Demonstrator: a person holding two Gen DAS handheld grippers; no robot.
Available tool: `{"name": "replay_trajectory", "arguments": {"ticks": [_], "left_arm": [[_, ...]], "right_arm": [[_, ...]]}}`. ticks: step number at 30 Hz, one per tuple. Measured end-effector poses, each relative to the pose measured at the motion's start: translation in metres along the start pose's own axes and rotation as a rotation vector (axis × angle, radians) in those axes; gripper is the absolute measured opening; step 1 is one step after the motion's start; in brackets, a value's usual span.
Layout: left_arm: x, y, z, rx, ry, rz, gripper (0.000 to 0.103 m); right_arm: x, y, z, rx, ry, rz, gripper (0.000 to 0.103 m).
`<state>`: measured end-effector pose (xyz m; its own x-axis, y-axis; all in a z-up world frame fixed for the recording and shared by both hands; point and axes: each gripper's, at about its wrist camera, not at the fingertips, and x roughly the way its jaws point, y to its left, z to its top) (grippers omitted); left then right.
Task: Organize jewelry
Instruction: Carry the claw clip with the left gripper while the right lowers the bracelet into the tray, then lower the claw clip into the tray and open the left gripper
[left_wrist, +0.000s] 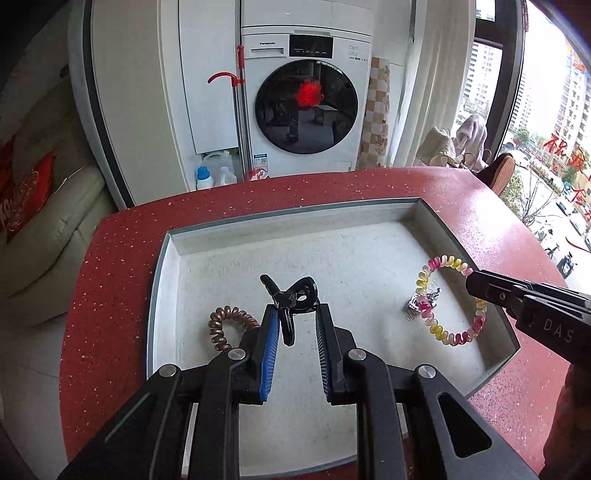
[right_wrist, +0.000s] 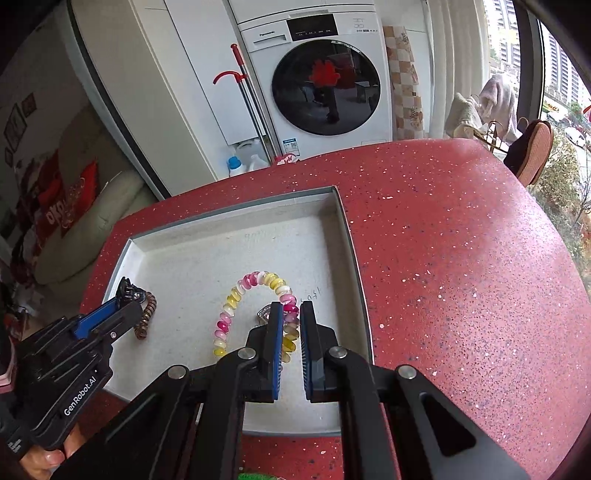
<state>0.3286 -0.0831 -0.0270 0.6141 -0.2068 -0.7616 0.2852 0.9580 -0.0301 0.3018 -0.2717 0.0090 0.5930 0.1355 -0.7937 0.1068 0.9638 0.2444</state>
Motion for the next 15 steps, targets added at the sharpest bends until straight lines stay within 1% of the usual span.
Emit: {"name": "replay_trajectory", "arguments": {"ticks": [3, 8, 12, 15], "left_arm": [[0.014, -0.005, 0.002, 0.022, 0.009, 0.016, 0.039], [0.033, -0.012, -0.004, 0.066, 0.026, 0.082, 0.039], [0.041, -0.013, -0.011, 0.073, 0.056, 0.096, 0.039], [0.04, -0.014, -0.014, 0.078, 0.044, 0.108, 0.039]], "right_arm": [[0.01, -0.003, 0.003, 0.004, 0.006, -0.01, 0.01], [0.022, -0.005, 0.0, 0.003, 0.022, -0.028, 0.01], [0.031, -0.009, -0.004, 0.023, 0.044, -0.033, 0.01], [0.034, -0.009, -0.006, 0.018, 0.06, -0.032, 0.011]]}}
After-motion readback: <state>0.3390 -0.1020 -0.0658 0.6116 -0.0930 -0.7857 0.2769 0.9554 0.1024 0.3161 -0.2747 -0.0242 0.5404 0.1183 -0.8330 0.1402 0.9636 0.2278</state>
